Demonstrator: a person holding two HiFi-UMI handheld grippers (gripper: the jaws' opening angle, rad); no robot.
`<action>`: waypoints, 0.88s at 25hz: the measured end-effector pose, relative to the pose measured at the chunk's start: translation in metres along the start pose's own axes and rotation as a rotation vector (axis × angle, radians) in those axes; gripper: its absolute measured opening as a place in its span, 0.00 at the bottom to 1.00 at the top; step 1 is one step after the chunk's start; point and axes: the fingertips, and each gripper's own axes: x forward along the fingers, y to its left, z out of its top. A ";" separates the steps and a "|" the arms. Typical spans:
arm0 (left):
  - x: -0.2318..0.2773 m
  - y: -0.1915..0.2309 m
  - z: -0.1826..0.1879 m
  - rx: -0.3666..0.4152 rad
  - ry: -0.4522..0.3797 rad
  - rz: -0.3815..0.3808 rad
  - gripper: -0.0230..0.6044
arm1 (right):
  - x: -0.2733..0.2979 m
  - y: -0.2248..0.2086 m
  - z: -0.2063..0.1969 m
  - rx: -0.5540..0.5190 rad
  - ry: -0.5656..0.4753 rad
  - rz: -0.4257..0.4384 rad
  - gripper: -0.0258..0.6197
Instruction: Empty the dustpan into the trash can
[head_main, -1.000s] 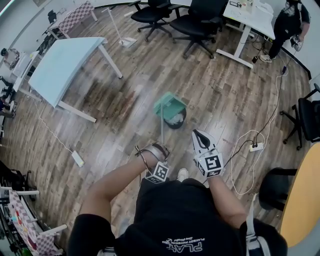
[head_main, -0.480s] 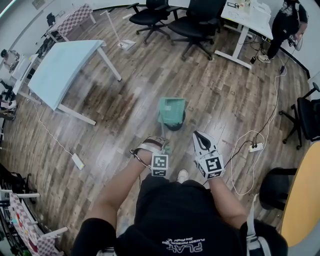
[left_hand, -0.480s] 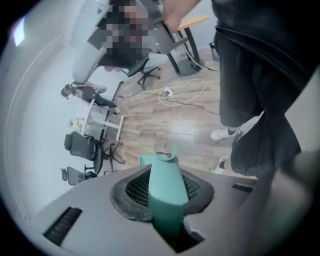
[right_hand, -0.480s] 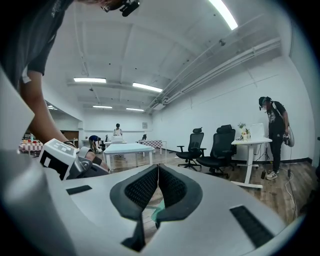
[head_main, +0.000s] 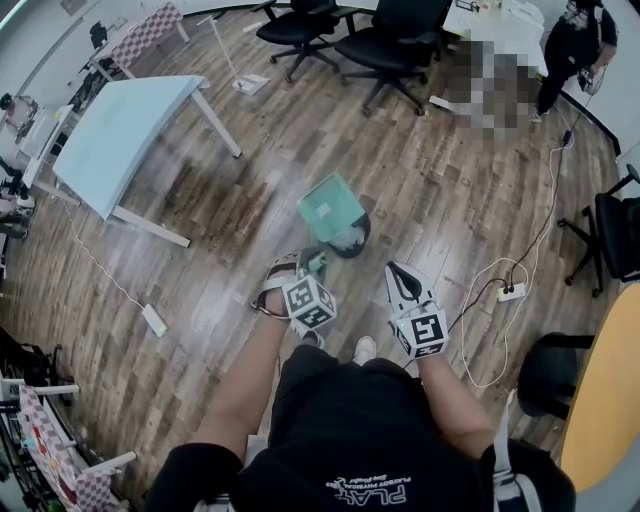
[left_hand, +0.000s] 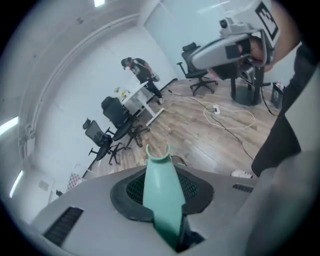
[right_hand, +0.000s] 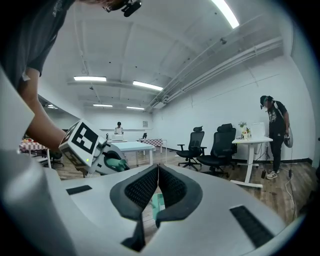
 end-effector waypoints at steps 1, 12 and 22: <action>0.000 0.007 -0.004 -0.058 -0.006 0.005 0.19 | 0.001 -0.001 -0.001 0.001 0.003 0.000 0.08; -0.017 0.046 -0.042 -0.645 -0.098 0.048 0.19 | 0.022 0.000 -0.002 -0.002 0.026 0.017 0.08; -0.044 0.094 -0.052 -0.842 -0.192 0.138 0.19 | 0.065 0.011 0.014 -0.025 0.024 0.044 0.08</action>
